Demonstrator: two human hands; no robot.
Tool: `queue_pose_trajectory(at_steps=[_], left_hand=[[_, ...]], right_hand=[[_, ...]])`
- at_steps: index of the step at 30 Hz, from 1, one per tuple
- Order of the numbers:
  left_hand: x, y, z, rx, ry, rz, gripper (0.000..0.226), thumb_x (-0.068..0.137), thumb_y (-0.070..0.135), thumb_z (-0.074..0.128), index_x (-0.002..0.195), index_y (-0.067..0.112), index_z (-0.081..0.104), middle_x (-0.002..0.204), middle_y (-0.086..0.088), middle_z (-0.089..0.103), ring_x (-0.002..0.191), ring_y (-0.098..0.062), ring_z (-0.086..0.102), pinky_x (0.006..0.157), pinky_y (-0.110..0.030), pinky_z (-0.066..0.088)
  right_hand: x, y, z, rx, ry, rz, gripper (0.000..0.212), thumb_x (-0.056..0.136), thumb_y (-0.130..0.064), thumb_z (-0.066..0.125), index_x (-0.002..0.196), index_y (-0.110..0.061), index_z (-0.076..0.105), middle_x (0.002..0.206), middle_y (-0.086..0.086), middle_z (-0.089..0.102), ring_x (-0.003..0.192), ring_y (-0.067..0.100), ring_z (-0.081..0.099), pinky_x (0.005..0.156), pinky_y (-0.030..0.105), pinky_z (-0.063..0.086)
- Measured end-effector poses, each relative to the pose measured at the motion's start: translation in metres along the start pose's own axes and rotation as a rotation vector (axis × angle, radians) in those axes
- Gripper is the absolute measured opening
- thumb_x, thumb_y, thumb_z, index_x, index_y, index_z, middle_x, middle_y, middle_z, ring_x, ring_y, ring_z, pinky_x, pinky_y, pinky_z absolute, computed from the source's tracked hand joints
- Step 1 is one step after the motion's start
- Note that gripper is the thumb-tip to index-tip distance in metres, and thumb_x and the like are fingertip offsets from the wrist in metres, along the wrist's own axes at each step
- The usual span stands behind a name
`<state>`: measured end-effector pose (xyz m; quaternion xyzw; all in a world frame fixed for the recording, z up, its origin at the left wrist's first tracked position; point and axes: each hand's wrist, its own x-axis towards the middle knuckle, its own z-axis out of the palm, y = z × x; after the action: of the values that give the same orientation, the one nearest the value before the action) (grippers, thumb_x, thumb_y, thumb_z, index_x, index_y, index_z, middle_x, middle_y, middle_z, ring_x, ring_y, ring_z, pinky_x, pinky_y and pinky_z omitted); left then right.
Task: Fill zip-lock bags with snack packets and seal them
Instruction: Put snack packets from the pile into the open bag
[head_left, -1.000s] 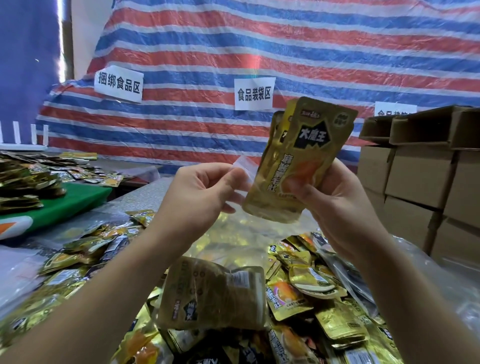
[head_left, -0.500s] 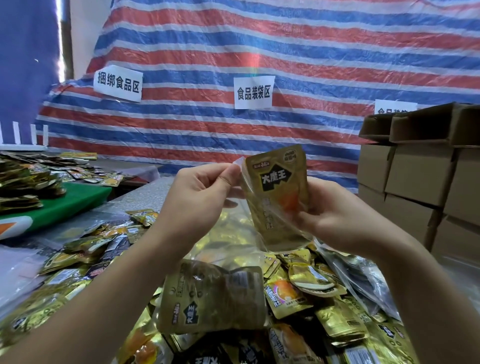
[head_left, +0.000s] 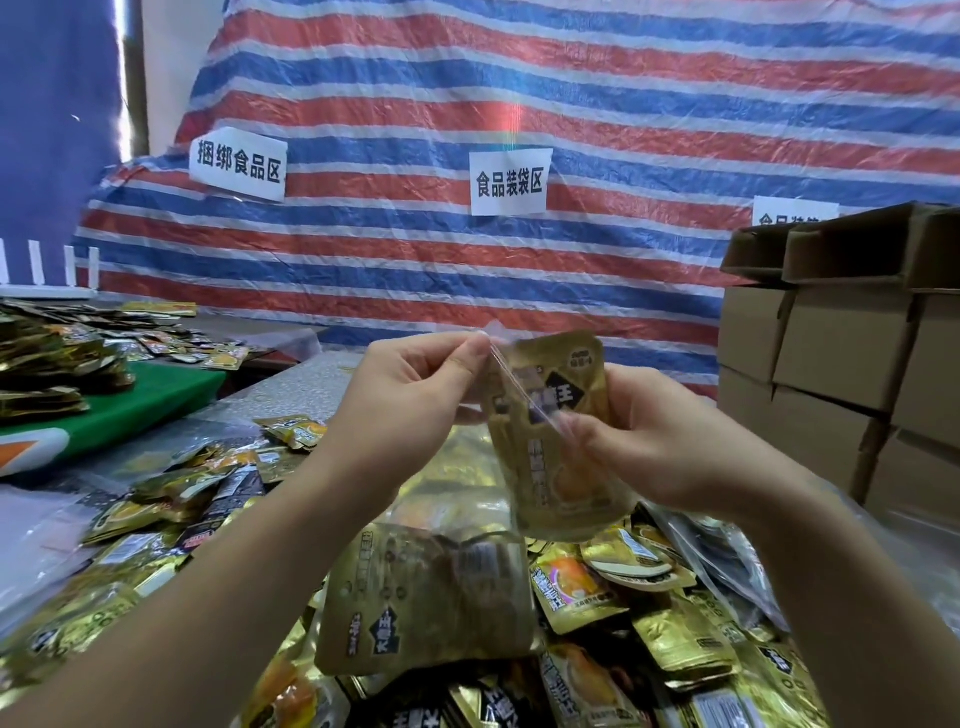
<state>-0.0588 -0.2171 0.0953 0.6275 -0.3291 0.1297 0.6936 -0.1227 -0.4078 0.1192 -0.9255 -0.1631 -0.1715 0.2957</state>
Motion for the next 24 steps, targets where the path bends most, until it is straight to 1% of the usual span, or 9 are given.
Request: queue_pose_trajectory(at_steps=[3, 6, 9, 11, 14, 16, 18, 21, 24], left_hand=[[-0.004, -0.001, 0.004, 0.1, -0.025, 0.072, 0.023, 0.099, 0.019, 0.056, 0.094, 0.02, 0.078, 0.084, 0.0, 0.077, 0.08, -0.018, 0.074, 0.074, -0.031, 0.061], [-0.009, 0.002, 0.008, 0.199, -0.06, 0.115, 0.022, 0.098, 0.022, 0.057, 0.092, 0.023, 0.078, 0.084, 0.002, 0.077, 0.081, -0.02, 0.074, 0.074, -0.043, 0.06], [-0.008, 0.007, 0.006, 0.185, 0.013, 0.106, 0.024, 0.096, 0.03, 0.058, 0.089, 0.021, 0.078, 0.081, 0.0, 0.076, 0.078, -0.023, 0.073, 0.072, -0.047, 0.059], [-0.007, 0.011, 0.004, 0.136, 0.056, 0.098, 0.025, 0.096, 0.033, 0.057, 0.087, 0.022, 0.077, 0.08, 0.001, 0.076, 0.075, -0.021, 0.073, 0.069, -0.038, 0.061], [-0.006, 0.015, 0.002, 0.008, 0.096, 0.063, 0.025, 0.098, 0.03, 0.052, 0.089, 0.017, 0.072, 0.081, 0.001, 0.076, 0.07, -0.017, 0.074, 0.061, -0.025, 0.059], [-0.004, 0.016, 0.0, -0.066, 0.124, 0.032, 0.028, 0.1, 0.028, 0.049, 0.089, 0.013, 0.07, 0.081, -0.001, 0.076, 0.068, -0.018, 0.073, 0.057, -0.024, 0.058], [-0.003, 0.018, -0.001, -0.108, 0.145, 0.021, 0.029, 0.101, 0.028, 0.048, 0.087, 0.014, 0.069, 0.081, -0.001, 0.076, 0.067, -0.019, 0.073, 0.056, -0.024, 0.056], [-0.003, 0.024, -0.003, -0.121, 0.151, 0.078, 0.027, 0.098, 0.033, 0.049, 0.088, 0.018, 0.069, 0.083, -0.001, 0.077, 0.069, -0.02, 0.074, 0.057, -0.024, 0.057], [-0.005, 0.032, -0.006, -0.124, 0.142, 0.143, 0.027, 0.092, 0.04, 0.049, 0.087, 0.021, 0.068, 0.084, -0.001, 0.076, 0.069, -0.02, 0.074, 0.057, -0.024, 0.057]], right_hand=[[-0.002, -0.006, 0.006, -0.157, -0.096, -0.025, 0.011, 0.098, -0.03, 0.06, 0.088, -0.035, 0.064, 0.084, -0.013, 0.07, 0.078, 0.002, 0.066, 0.068, 0.029, 0.056], [-0.001, -0.01, 0.018, -0.25, -0.095, -0.005, 0.02, 0.091, -0.043, 0.066, 0.086, -0.023, 0.068, 0.078, -0.003, 0.07, 0.069, 0.01, 0.066, 0.066, 0.04, 0.057], [0.001, -0.011, 0.019, -0.242, 0.174, -0.006, 0.04, 0.079, -0.053, 0.07, 0.066, -0.016, 0.065, 0.06, 0.001, 0.063, 0.052, 0.009, 0.056, 0.05, 0.035, 0.047], [0.003, -0.008, 0.014, -0.202, 0.337, -0.062, 0.044, 0.086, -0.052, 0.062, 0.065, -0.013, 0.065, 0.057, 0.002, 0.062, 0.05, 0.011, 0.053, 0.051, 0.036, 0.045], [0.0, -0.01, 0.008, -0.111, 0.406, -0.218, 0.052, 0.1, -0.049, 0.042, 0.072, -0.012, 0.066, 0.063, 0.0, 0.065, 0.058, 0.012, 0.061, 0.058, 0.042, 0.049], [-0.002, -0.012, 0.007, -0.128, 0.346, -0.274, 0.047, 0.095, -0.051, 0.047, 0.079, -0.013, 0.069, 0.07, -0.003, 0.068, 0.066, 0.01, 0.065, 0.061, 0.039, 0.052], [-0.002, -0.01, 0.006, -0.244, 0.334, -0.341, 0.026, 0.092, -0.038, 0.065, 0.091, -0.013, 0.071, 0.078, -0.005, 0.07, 0.072, 0.009, 0.067, 0.066, 0.036, 0.056], [0.0, -0.01, 0.005, -0.343, 0.545, -0.479, 0.009, 0.09, -0.007, 0.071, 0.099, -0.005, 0.07, 0.077, 0.0, 0.069, 0.066, 0.017, 0.066, 0.061, 0.041, 0.055], [-0.001, -0.013, 0.003, -0.36, 0.747, -0.597, 0.001, 0.089, -0.001, 0.07, 0.088, -0.002, 0.07, 0.076, 0.003, 0.069, 0.068, 0.013, 0.062, 0.065, 0.027, 0.051]])
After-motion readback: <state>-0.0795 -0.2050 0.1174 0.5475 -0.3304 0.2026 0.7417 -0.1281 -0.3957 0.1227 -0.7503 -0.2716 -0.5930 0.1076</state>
